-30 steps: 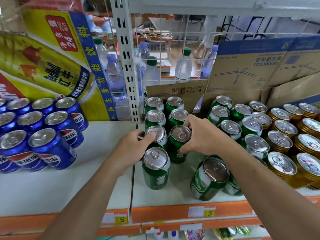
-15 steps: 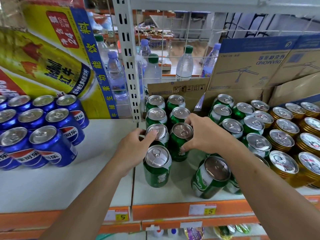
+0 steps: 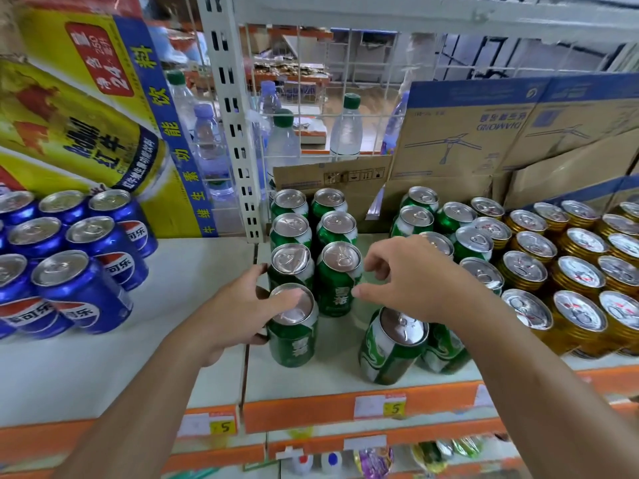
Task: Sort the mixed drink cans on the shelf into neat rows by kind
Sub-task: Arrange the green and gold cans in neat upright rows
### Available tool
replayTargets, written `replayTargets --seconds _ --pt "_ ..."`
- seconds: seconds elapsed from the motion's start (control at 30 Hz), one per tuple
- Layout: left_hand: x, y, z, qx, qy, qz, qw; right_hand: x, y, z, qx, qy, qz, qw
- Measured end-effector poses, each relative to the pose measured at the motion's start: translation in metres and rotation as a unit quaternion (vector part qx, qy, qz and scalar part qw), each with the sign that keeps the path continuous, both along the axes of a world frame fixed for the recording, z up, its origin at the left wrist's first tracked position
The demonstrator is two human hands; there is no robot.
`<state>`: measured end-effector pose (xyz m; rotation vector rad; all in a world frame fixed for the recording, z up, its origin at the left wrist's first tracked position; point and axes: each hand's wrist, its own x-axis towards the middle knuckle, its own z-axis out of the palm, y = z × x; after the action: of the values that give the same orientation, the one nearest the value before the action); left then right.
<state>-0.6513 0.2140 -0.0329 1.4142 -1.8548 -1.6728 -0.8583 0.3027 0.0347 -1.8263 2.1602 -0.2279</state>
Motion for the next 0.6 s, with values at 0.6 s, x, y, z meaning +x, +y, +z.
replayTargets --seconds 0.6 --pt "0.002 0.006 0.004 -0.076 -0.024 0.007 0.997 0.007 0.027 0.002 0.097 0.036 0.057 0.993"
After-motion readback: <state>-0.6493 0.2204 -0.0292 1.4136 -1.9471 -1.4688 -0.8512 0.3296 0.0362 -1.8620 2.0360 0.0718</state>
